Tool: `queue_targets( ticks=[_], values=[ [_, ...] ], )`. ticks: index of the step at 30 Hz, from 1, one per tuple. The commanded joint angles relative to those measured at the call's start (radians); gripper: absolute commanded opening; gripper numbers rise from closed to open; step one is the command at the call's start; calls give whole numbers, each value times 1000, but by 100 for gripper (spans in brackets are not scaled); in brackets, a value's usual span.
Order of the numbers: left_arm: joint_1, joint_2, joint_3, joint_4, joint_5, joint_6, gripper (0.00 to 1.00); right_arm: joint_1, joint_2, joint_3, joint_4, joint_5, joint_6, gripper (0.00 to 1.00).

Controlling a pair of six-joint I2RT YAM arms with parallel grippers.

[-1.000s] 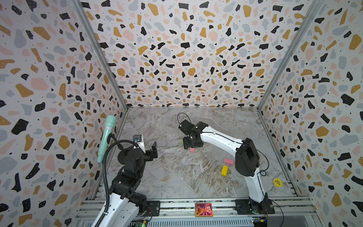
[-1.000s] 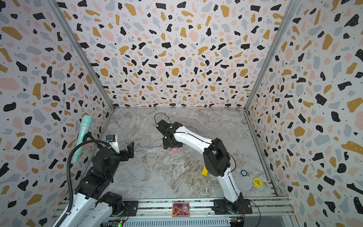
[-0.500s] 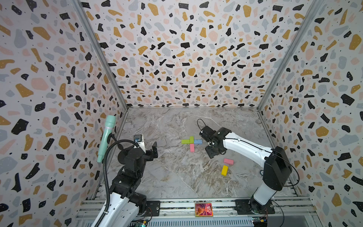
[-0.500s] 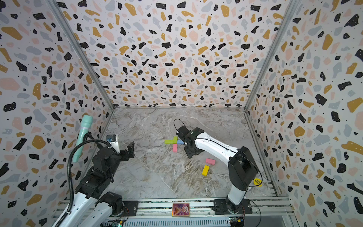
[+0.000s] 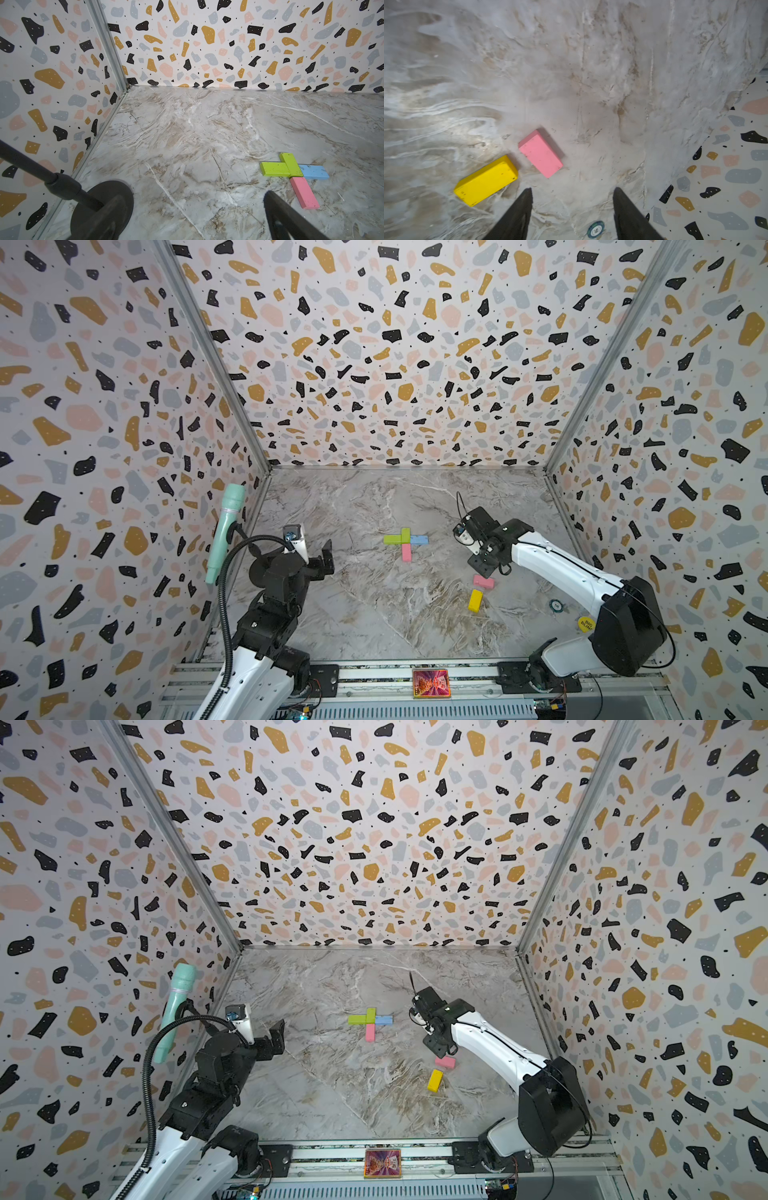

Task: Assemble the letter t with building blocks
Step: Pick up the building block from the center of the board.

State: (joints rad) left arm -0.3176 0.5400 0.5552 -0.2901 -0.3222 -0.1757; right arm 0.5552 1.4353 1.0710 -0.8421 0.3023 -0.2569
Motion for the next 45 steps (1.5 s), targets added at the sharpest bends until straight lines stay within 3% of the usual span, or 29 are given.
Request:
queue_targets(
  ticks=[1,10,45],
  values=[
    [-6,5,-2,35,7,10,99,-31,-38,-67,33,-34,-176,60],
    [-6,11,-1,30,-1,10,99,-90,27,-128,93,-231,-267,57],
    [-6,11,0,21,-10,2,99,-118,186,-154,164,-271,-222,39]
  ],
)
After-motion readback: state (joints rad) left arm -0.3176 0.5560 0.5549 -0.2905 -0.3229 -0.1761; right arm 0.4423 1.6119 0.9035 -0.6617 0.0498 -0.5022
